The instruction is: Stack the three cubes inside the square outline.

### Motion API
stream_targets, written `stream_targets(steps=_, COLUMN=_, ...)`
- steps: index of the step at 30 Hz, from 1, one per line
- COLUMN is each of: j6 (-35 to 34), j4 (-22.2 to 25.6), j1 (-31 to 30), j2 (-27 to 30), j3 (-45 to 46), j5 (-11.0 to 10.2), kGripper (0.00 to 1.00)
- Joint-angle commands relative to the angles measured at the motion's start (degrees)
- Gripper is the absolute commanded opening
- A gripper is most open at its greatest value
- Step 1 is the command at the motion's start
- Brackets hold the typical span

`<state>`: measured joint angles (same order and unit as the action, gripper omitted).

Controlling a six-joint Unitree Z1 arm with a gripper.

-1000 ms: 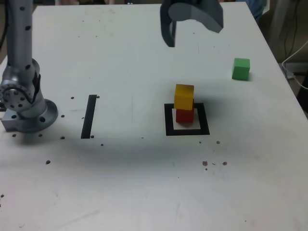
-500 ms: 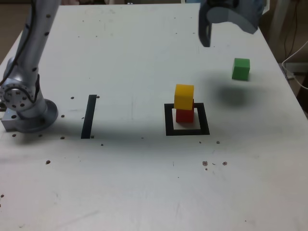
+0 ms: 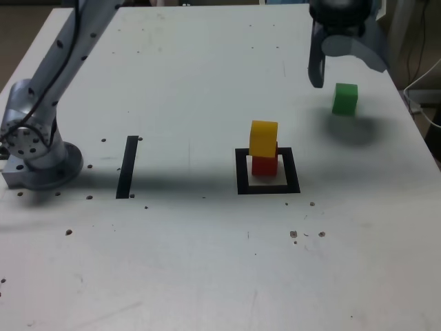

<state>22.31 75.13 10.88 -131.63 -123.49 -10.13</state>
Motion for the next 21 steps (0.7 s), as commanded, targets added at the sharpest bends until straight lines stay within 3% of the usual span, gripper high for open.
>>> stream_targets(steps=1, j6=0.1, j4=-0.4, j1=0.3, j2=-0.9, j3=-0.5, j5=0.2, kGripper=0.96)
stream_targets(steps=8, j6=0.5, j4=-1.6, j1=0.9, j2=-3.4, j3=-1.3, j5=0.0, kGripper=0.94)
stream_targets(steps=16, j6=1.8, j4=-3.4, j1=1.8, j2=-5.9, j3=-2.3, j5=1.4, kGripper=0.93)
stream_targets(steps=21, j6=2.2, j4=-3.7, j1=2.1, j2=-6.2, j3=-2.3, j5=0.9, kGripper=0.92)
